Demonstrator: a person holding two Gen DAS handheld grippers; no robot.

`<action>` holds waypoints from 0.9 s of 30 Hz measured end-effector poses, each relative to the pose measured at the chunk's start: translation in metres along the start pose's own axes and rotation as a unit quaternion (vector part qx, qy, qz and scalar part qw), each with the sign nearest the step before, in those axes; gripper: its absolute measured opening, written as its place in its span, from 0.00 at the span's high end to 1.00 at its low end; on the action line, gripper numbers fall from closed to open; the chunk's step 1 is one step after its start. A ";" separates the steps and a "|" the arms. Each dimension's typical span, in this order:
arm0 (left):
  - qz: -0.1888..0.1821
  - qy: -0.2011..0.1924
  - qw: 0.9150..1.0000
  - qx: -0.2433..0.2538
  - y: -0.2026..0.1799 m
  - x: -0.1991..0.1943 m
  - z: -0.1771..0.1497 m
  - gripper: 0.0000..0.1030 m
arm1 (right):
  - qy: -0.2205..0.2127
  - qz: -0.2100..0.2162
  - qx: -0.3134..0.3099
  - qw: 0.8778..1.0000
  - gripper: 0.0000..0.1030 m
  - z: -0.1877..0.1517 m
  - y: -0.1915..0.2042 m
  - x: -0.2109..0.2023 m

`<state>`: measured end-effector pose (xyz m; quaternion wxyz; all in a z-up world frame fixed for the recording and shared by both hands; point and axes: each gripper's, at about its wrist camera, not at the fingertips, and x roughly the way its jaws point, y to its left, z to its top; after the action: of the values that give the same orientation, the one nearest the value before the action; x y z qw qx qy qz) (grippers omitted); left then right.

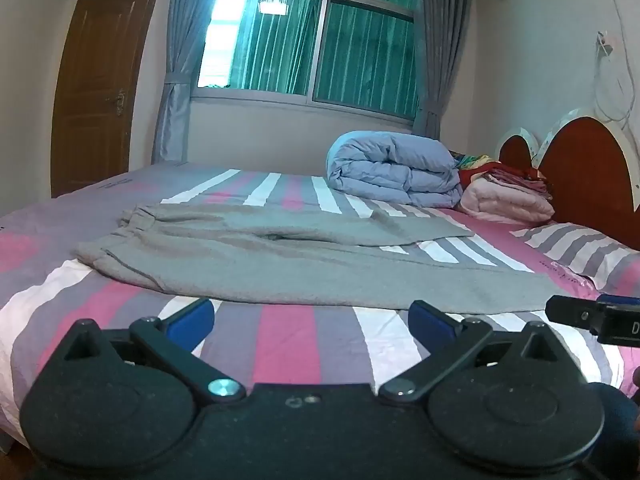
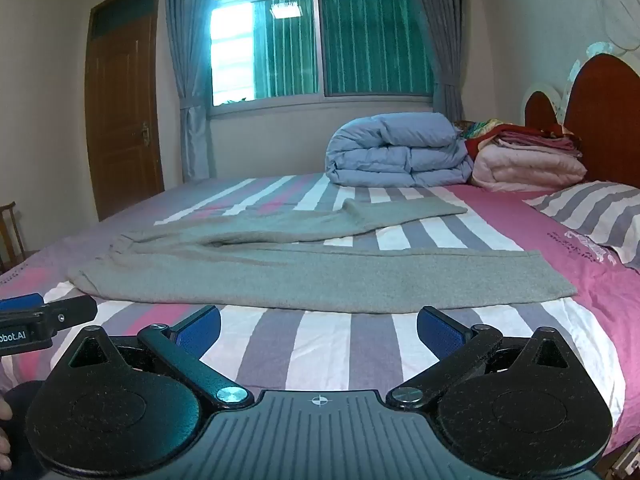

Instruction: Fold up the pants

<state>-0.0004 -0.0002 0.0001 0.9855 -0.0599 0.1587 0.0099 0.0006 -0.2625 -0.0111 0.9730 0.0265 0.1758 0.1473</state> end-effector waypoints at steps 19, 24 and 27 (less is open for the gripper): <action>0.001 0.002 1.000 0.002 0.000 -0.001 0.000 0.06 | 0.000 0.001 0.006 1.000 0.00 -0.003 -0.003 0.000; 0.000 0.003 1.000 0.002 0.000 -0.002 0.000 0.06 | 0.000 0.002 0.010 1.000 0.00 -0.002 -0.005 0.000; 0.000 0.003 1.000 0.002 0.001 -0.003 0.000 0.06 | 0.000 0.001 0.011 1.000 0.00 -0.003 -0.005 -0.001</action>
<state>-0.0032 0.0011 0.0013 0.9851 -0.0581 0.1615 0.0092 0.0000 -0.2680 -0.0142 0.9725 0.0370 0.1769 0.1466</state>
